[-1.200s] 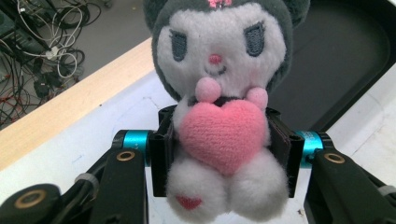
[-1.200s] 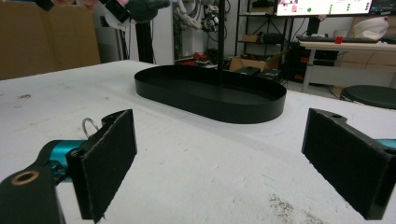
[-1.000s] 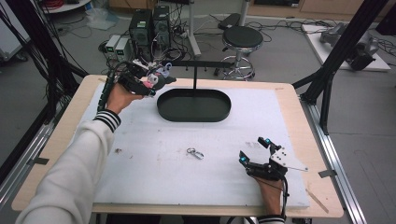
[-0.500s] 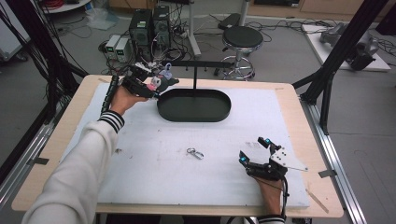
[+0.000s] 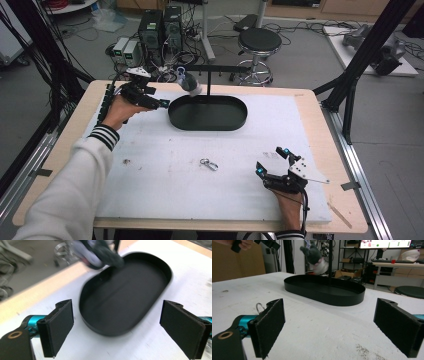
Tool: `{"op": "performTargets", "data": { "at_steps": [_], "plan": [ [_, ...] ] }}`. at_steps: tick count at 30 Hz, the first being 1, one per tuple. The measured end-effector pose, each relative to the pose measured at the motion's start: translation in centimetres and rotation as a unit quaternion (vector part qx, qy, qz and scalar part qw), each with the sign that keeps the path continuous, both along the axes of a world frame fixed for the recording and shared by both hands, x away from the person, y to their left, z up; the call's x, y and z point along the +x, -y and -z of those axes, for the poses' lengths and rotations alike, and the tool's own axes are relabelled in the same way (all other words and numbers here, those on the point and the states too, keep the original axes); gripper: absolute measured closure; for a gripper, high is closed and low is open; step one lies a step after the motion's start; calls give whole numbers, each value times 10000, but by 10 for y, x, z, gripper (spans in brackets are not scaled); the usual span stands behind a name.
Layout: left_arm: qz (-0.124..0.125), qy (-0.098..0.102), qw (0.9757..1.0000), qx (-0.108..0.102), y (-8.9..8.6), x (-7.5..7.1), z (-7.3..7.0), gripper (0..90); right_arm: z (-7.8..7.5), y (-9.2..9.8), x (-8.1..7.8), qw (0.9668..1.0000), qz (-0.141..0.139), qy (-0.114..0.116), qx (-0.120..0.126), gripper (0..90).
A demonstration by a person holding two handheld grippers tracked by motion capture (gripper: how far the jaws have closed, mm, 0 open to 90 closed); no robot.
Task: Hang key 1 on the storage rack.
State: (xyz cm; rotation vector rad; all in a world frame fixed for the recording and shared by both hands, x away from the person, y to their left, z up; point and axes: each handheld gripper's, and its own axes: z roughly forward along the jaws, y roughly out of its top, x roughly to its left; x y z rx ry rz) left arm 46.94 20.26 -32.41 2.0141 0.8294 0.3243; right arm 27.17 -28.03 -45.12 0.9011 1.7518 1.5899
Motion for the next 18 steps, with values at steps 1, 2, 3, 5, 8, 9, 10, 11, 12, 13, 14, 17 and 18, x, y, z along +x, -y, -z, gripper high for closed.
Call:
{"op": "performTargets", "data": {
  "at_steps": [1, 2, 3, 5, 8, 9, 10, 11, 12, 13, 14, 17, 18],
  "plan": [
    [-6, 175, 9998, -33, -3, -6, -1, 52, 0, 0, 0, 10000, 0, -1, 0, 95],
    [-6, 307, 9995, -86, -6, -11, 0, 52, 0, 0, 0, 10000, 0, -1, 0, 95],
    [-1, 397, 9991, -130, -9, -16, 0, 18, 0, 0, 0, 10000, -4, -23, 15, 95],
    [42, 592, 9981, -194, -17, -29, 1, 17, 0, 1, 0, 10000, 10, -12, 29, 95],
    [30, 763, 9967, -256, -30, -48, 4, 17, 0, 1, 0, 10000, 2, -3, 3, 95],
    [29, 784, 9966, -271, -34, -54, 5, 17, 0, 1, 0, 10000, 2, -3, 3, 95],
    [29, 827, 9961, -294, -38, -60, 7, 17, 0, 1, 0, 10000, -7, -4, 4, 95],
    [23, 871, 9957, -324, -43, -66, 8, 17, 0, 0, 0, 10000, 3, -19, 18, 95],
    [-1, 913, 9952, -362, -47, -72, 9, 17, 0, 1, 0, 10000, -4, -1, 4, 95],
    [-17, 992, 9940, -451, -50, -78, 11, 17, 0, 1, 0, 10000, -4, -1, 4, 95],
    [-24, 1045, 9934, -477, -53, -82, 12, 17, 0, 0, 0, 10000, 0, 9, -1, 95],
    [-29, 1225, 9907, -595, -65, -100, 18, 17, 0, 0, 0, 10000, 19, 26, -6, 95],
    [-48, 1267, 9900, -626, -68, -105, 20, 17, 0, 0, 0, 10000, 29, 28, -16, 95]
  ]
}}
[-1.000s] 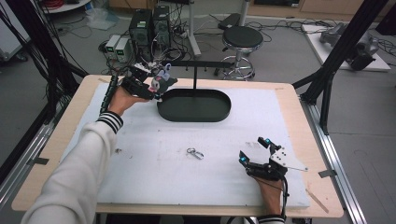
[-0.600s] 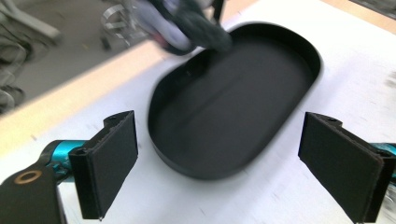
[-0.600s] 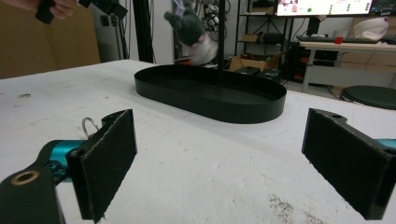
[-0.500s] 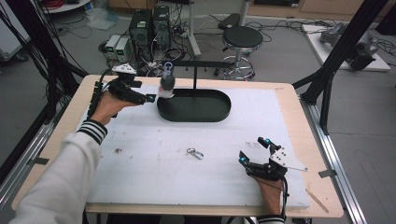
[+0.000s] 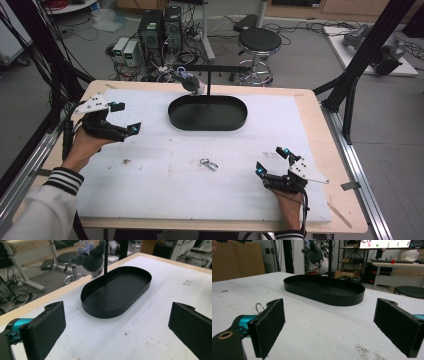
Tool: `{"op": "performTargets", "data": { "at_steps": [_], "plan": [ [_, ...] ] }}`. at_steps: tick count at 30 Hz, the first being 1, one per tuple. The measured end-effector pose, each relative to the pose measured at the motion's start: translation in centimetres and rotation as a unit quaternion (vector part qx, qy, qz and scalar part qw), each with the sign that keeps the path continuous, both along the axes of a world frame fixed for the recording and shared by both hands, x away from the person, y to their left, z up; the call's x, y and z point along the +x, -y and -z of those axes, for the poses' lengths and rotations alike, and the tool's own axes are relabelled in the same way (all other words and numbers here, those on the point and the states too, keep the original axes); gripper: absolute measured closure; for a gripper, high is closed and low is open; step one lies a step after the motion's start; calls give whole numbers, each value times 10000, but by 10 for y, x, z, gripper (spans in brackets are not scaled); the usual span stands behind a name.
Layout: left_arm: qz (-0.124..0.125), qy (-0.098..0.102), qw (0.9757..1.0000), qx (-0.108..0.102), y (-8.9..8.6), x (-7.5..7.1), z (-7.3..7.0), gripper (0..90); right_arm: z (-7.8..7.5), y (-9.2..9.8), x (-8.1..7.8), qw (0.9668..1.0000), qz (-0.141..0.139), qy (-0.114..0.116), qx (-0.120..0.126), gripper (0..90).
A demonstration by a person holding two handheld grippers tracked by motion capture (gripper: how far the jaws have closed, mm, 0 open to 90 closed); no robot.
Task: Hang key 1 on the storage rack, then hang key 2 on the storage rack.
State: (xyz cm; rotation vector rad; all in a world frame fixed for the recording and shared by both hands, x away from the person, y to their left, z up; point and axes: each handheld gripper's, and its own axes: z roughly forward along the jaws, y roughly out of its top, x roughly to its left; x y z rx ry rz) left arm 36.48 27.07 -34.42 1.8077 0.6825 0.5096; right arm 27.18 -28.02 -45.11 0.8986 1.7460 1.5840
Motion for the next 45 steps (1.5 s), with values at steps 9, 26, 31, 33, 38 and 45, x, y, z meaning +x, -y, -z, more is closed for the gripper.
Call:
{"op": "performTargets", "data": {
  "at_steps": [9, 26, 31, 33, 38, 45],
  "plan": [
    [-47, 192, 9994, -296, -18, -32, 22, 17, 0, 0, 0, 10000, -5, -7, 18, 95],
    [107, 508, 9972, -537, -21, -59, 48, 17, 0, 0, 0, 10000, -11, -9, 10, 95],
    [97, 525, 9970, -569, -21, -62, 48, 17, 0, 0, 0, 10000, -5, -6, 7, 95],
    [80, 531, 9967, -601, -22, -63, 48, 17, 0, 0, 0, 10000, -7, -9, -25, 95],
    [23, 564, 9962, -659, -26, -65, 50, 17, -1, -2, -1, 10000, -24, 16, -96, 95],
    [24, 633, 9959, -651, -30, -69, 54, 17, -15, -4, 4, 9993, -314, -152, -130, 96]
  ]
}}
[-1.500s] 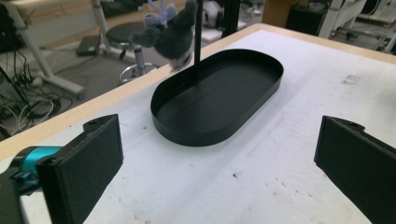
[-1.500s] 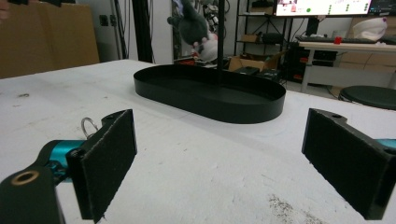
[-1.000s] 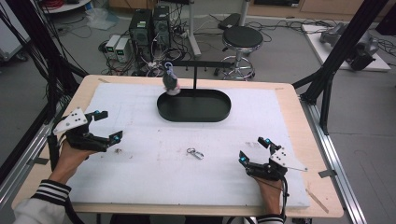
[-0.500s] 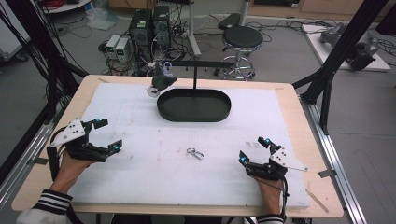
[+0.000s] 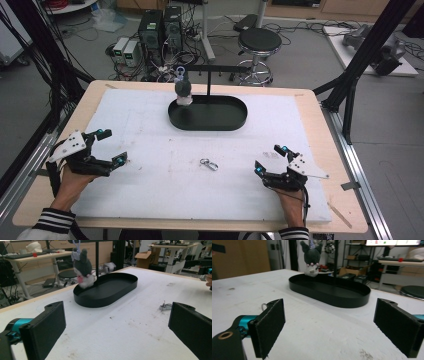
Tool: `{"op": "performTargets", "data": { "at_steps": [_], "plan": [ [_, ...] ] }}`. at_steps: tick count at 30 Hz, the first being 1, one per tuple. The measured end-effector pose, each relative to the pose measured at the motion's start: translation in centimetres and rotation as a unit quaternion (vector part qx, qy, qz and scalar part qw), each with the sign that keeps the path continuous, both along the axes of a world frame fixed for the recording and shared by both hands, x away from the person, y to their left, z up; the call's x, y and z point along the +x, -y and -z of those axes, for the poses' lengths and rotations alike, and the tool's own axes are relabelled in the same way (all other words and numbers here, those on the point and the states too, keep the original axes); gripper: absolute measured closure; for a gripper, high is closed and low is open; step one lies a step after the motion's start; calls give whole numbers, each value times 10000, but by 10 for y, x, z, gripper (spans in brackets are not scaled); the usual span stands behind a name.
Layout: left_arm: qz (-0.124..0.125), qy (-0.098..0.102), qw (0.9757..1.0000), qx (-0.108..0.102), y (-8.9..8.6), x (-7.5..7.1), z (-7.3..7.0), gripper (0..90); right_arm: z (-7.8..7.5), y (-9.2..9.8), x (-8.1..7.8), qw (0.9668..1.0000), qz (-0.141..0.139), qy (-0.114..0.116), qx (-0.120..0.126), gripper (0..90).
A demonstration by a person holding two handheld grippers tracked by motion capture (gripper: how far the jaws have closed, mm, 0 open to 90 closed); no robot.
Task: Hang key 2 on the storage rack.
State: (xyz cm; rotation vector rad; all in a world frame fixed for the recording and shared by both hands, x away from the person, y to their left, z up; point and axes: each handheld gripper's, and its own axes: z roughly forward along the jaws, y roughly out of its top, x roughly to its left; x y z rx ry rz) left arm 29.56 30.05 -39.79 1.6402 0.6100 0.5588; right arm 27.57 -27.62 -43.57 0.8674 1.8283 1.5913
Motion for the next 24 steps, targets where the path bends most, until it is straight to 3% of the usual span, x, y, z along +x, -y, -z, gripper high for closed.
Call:
{"op": "performTargets", "data": {
  "at_steps": [5, 10, 12, 17, 24],
  "plan": [
    [6, 103, 9999, -28, 0, -3, 1, 17, -18, -4, 8, 9990, -370, -124, -235, 96],
    [-34, 84, 10000, -9, -1, -7, 11, 17, -34, -11, 17, 9952, -781, -322, -496, 96],
    [-71, 118, 9999, -39, -2, -9, 14, 17, -42, -15, 23, 9918, -1038, -446, -599, 96],
    [-91, 162, 9998, -82, -3, -12, 18, 17, -52, -21, 32, 9869, -1314, -537, -771, 96],
    [-87, 187, 9997, -111, -3, -15, 24, 17, -66, -36, 49, 9750, -1747, -742, -1156, 96]
  ]
}}
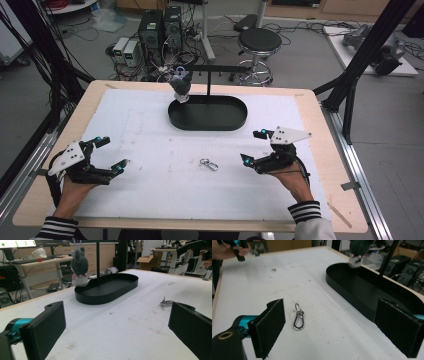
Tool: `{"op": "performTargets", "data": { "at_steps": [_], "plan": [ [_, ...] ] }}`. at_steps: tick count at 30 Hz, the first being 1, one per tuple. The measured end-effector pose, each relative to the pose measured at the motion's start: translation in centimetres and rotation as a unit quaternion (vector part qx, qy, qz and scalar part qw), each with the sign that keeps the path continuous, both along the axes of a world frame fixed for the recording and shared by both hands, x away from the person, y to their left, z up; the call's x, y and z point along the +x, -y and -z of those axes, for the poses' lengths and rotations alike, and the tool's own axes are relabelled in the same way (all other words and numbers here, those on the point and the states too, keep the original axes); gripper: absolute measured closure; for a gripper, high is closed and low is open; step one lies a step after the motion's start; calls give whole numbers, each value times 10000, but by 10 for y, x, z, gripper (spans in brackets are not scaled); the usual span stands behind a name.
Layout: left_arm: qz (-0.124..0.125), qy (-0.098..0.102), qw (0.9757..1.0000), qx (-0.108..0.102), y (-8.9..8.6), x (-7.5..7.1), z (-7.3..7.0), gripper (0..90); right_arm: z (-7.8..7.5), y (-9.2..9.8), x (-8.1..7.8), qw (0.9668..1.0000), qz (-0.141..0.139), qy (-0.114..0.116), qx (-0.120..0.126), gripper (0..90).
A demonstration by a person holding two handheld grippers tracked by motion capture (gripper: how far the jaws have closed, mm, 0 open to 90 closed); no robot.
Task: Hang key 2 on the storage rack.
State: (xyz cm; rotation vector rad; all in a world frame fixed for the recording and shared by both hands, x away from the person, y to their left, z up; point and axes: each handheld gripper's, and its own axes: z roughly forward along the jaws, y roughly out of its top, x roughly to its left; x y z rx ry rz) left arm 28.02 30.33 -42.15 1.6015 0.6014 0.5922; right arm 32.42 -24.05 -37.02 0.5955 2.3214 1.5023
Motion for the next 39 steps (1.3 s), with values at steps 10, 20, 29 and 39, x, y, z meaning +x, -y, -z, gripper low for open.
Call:
{"op": "performTargets", "data": {
  "at_steps": [10, 20, 29, 39],
  "plan": [
    [-71, -33, 9999, -87, -2, -5, 12, 17, -8, -24, 24, 9964, -559, -268, -577, 96],
    [-129, 7, 9999, -109, -1, -7, 18, 17, -11, -44, 38, 9906, -973, -307, -907, 96],
    [-170, -3, 9999, 12, 0, -7, 19, 17, -14, -63, 52, 9826, -1349, -491, -1177, 96],
    [-172, 10, 9999, 6, 2, -6, 21, 17, -7, -87, 60, 9731, -1696, -592, -1444, 96]
  ]
}}
